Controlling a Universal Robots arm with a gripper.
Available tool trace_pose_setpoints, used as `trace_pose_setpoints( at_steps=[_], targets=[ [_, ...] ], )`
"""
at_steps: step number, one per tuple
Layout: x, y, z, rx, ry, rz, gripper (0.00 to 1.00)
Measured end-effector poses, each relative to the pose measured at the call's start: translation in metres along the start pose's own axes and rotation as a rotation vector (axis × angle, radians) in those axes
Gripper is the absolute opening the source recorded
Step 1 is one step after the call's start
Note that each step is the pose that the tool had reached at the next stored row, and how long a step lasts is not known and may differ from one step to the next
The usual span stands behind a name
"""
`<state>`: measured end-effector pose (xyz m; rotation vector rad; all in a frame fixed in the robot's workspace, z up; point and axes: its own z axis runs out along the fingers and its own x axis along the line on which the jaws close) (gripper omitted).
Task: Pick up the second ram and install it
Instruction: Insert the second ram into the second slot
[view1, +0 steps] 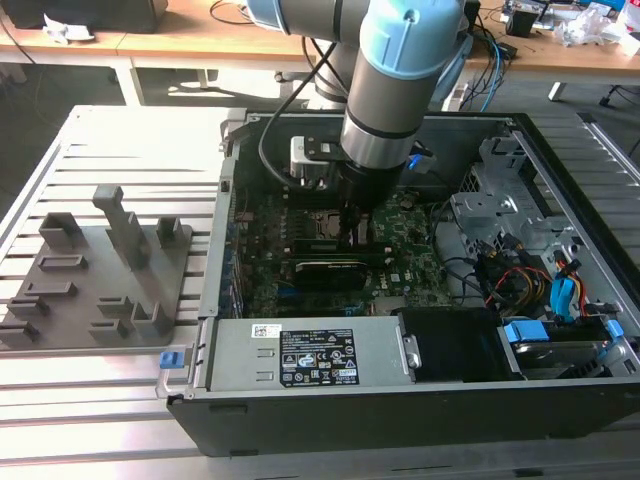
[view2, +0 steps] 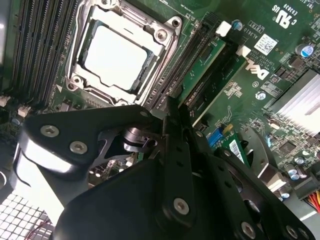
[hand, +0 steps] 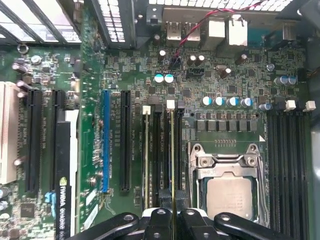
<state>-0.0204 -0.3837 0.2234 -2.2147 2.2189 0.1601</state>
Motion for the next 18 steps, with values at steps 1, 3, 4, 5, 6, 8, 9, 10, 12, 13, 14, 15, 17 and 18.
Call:
trace_pose_setpoints(
  at_steps=[1, 3, 4, 5, 6, 8, 9, 10, 12, 13, 14, 15, 17, 18],
  targets=[
    [-0.0005, -0.0001, 0.0003, 0.0000, 0.0003, 0.000, 0.13],
    [-0.0005, 0.0000, 0.0026, -0.0003, 0.0012, 0.000, 0.13],
    [-0.0004, 0.0000, 0.0044, -0.0003, 0.0021, 0.000, 0.13],
    [-0.0003, -0.0001, 0.0065, -0.0002, 0.0029, 0.000, 0.13],
    [-0.0002, -0.0001, 0.0066, -0.0001, 0.0027, 0.000, 0.13],
    [-0.0005, -0.0004, 0.0074, 0.0006, 0.0009, 0.000, 0.14],
    [-0.0003, -0.0002, 0.0069, 0.0001, 0.0022, 0.000, 0.21],
    [-0.0006, 0.0003, 0.0013, -0.0001, 0.0028, 0.000, 0.21],
    [-0.0036, 0.0018, -0.0193, 0.0001, 0.0030, 0.000, 0.21],
    [-0.0070, 0.0024, -0.0285, 0.0001, 0.0079, 0.001, 0.21],
    [-0.0124, 0.0029, -0.0359, 0.0001, 0.0168, 0.001, 0.19],
    [-0.0144, 0.0029, -0.0368, 0.0001, 0.0180, 0.001, 0.11],
    [-0.0144, 0.0029, -0.0369, 0.0001, 0.0182, 0.001, 0.11],
    [-0.0144, 0.0030, -0.0369, 0.0001, 0.0183, 0.001, 0.11]
  ],
)
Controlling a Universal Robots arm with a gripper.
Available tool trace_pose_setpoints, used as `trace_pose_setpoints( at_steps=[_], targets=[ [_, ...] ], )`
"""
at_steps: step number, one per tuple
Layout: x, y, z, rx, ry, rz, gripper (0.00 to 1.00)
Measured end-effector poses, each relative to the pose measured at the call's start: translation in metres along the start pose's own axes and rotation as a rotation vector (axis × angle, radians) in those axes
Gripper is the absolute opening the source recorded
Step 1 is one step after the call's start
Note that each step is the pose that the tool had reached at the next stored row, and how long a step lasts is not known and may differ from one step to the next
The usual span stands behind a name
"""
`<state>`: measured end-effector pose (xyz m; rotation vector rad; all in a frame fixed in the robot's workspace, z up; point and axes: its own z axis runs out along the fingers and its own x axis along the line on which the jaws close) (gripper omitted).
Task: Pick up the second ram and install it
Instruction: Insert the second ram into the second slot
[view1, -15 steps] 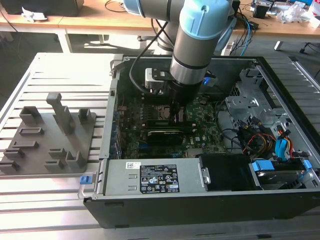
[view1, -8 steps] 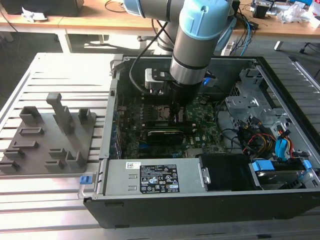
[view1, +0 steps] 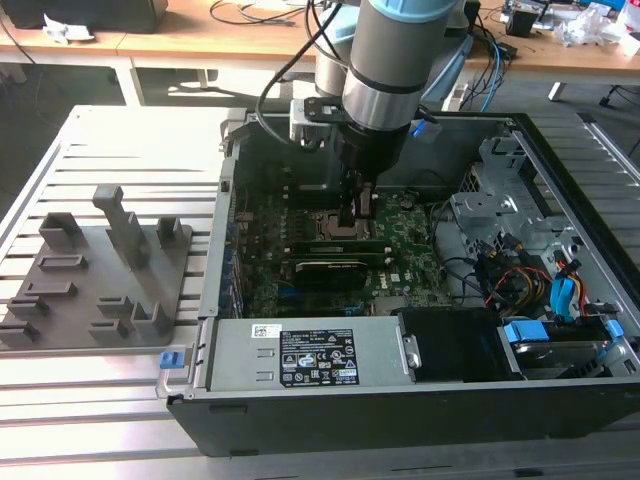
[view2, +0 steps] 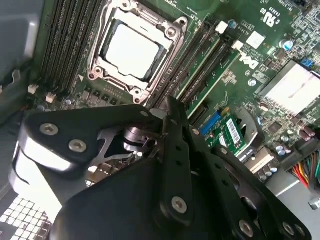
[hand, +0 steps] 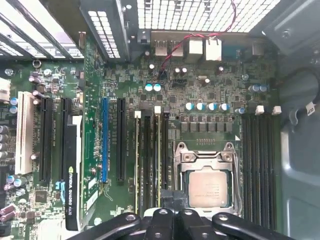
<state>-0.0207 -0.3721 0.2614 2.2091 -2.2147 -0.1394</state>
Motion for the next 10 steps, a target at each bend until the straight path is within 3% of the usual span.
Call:
trace_pose_setpoints(
  at_steps=[1, 2, 3, 4, 7, 9, 10],
  targets=[
    [-0.0001, 0.0000, 0.0001, 0.0005, -0.0002, 0.000, 0.11],
    [-0.0001, 0.0001, 0.0003, 0.0229, -0.0001, -0.001, 0.11],
    [-0.0001, 0.0002, 0.0003, 0.0642, 0.0000, -0.004, 0.11],
    [-0.0001, 0.0005, 0.0004, 0.0941, -0.0003, -0.005, 0.11],
    [0.0000, 0.0005, 0.0004, 0.1360, -0.0001, -0.008, 0.11],
    [0.0000, 0.0005, 0.0004, 0.1590, -0.0002, -0.009, 0.11],
    [0.0000, 0.0005, 0.0004, 0.1662, -0.0002, -0.009, 0.11]
  ],
)
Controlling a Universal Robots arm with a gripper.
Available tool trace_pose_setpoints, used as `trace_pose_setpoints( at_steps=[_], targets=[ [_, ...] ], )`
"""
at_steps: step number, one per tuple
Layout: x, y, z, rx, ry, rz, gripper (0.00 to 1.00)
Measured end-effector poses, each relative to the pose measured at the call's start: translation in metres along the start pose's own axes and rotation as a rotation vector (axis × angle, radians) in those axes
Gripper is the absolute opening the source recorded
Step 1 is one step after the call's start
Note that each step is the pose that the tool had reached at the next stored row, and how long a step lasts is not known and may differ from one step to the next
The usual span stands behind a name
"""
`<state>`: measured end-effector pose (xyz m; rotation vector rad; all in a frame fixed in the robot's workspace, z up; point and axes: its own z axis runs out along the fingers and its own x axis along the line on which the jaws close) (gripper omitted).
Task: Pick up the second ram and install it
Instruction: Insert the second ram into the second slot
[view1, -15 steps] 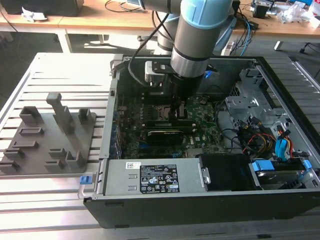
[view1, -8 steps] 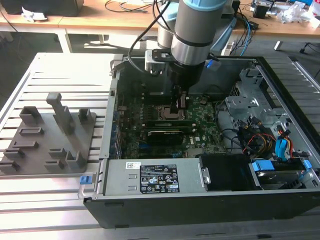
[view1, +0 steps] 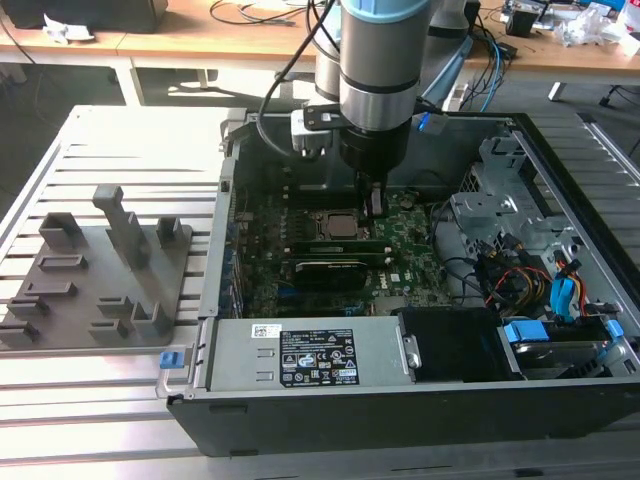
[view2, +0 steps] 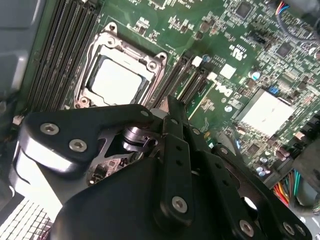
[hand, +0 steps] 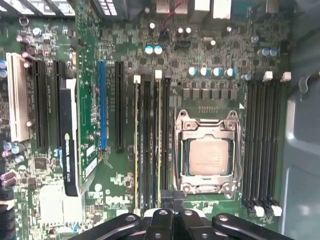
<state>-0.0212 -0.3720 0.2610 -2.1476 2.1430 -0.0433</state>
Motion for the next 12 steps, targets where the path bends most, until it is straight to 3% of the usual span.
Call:
trace_pose_setpoints(
  at_steps=[1, 5, 6, 8, 9, 12],
  targets=[
    [0.0000, 0.0000, 0.0000, 0.0058, 0.0001, 0.000, 0.11],
    [0.0000, 0.0000, 0.0000, 0.0470, 0.0001, -0.003, 0.11],
    [0.0000, -0.0002, 0.0000, 0.0384, 0.0026, -0.003, 0.11],
    [0.0000, -0.0002, 0.0000, -0.0048, 0.0123, -0.004, 0.11],
    [0.0000, -0.0003, 0.0000, -0.0158, 0.0124, -0.005, 0.11],
    [0.0000, -0.0003, 0.0001, -0.0159, 0.0122, -0.006, 0.11]
  ],
)
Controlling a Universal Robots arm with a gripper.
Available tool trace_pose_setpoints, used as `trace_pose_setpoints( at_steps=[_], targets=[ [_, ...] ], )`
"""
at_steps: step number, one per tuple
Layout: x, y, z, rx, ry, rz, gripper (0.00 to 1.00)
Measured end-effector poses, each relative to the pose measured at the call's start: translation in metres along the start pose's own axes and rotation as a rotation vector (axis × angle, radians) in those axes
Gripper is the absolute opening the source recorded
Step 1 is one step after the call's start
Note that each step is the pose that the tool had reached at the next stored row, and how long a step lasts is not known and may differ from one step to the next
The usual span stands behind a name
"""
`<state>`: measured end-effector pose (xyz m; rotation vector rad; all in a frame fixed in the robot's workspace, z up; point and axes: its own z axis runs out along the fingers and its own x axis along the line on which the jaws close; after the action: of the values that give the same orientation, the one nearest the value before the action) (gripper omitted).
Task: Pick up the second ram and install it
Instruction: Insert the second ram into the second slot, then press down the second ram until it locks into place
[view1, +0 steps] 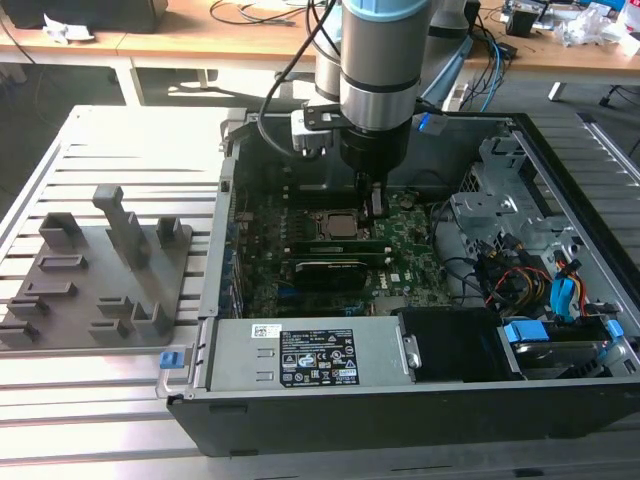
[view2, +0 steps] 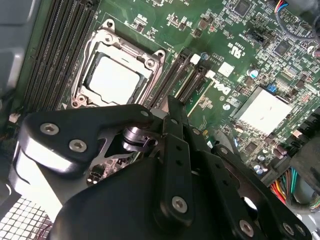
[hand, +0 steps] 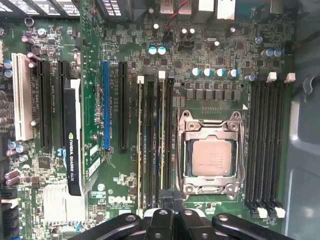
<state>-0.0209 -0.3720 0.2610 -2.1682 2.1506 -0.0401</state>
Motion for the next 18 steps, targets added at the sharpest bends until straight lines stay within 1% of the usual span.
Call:
trace_pose_setpoints(
  at_steps=[4, 5, 6, 8, 9, 10, 12, 13, 14, 18],
  targets=[
    [0.0000, 0.0000, 0.0000, 0.0000, -0.0001, -0.001, 0.11],
    [0.0000, -0.0009, 0.0002, -0.0003, 0.0022, -0.002, 0.11],
    [0.0002, -0.0162, 0.0030, -0.0036, 0.0079, -0.002, 0.11],
    [0.0005, -0.0306, 0.0075, -0.0097, 0.0108, -0.002, 0.11],
    [0.0006, -0.0326, 0.0094, -0.0109, 0.0110, -0.002, 0.11],
    [0.0007, -0.0332, 0.0112, -0.0122, 0.0110, -0.002, 0.11],
    [0.0011, -0.0322, 0.0178, -0.0142, 0.0111, -0.002, 0.11],
    [0.0014, -0.0316, 0.0242, -0.0158, 0.0109, -0.002, 0.11],
    [0.0016, -0.0313, 0.0281, -0.0161, 0.0108, -0.003, 0.11],
    [0.0019, -0.0309, 0.0326, -0.0162, 0.0113, -0.004, 0.11]
  ],
)
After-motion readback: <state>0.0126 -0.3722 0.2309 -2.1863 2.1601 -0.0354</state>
